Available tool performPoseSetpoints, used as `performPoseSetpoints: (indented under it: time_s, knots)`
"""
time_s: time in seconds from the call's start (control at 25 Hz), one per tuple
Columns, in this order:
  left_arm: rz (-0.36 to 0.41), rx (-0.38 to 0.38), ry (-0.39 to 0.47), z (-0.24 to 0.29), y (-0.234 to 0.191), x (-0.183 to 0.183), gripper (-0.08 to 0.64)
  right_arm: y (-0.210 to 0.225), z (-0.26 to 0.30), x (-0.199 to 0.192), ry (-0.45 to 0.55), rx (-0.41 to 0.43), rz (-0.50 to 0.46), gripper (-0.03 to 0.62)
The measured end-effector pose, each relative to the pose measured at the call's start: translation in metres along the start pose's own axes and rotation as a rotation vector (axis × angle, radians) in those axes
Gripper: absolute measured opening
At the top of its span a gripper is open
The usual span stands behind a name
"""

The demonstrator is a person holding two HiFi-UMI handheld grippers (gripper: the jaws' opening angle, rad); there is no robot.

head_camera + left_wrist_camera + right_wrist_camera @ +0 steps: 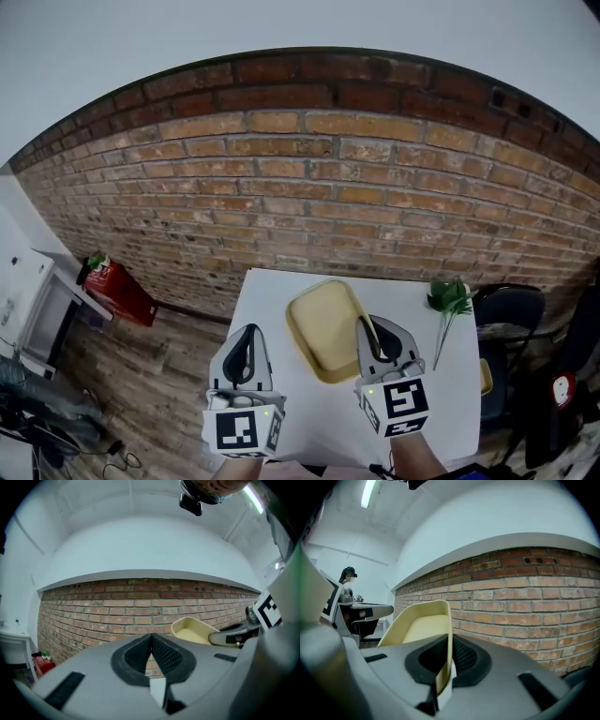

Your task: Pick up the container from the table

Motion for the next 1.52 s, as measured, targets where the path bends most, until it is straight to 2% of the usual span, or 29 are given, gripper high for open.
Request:
performPoseSetpoints:
  time_s: [0.6, 1.52]
  knots:
    - [-0.039, 0.022, 0.119, -0.011, -0.01, 0.056, 0.009, -0.012, -0.041, 0.077, 0.17, -0.051, -0.121, 0.008]
    - [-0.036, 0.004, 0.149, -0.012, -0.003, 0.069, 0.009, -0.011, -0.053, 0.091, 0.217, -0.094, -0.158, 0.003]
Point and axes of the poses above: the fingertips, and each gripper's own axes: z forward along the fingers, y to its right, x out of its top, the point moved 4 cm from there along -z, backward along the fingers, and after that the axes turned 14 degrees about x, right-handed, at the moved point
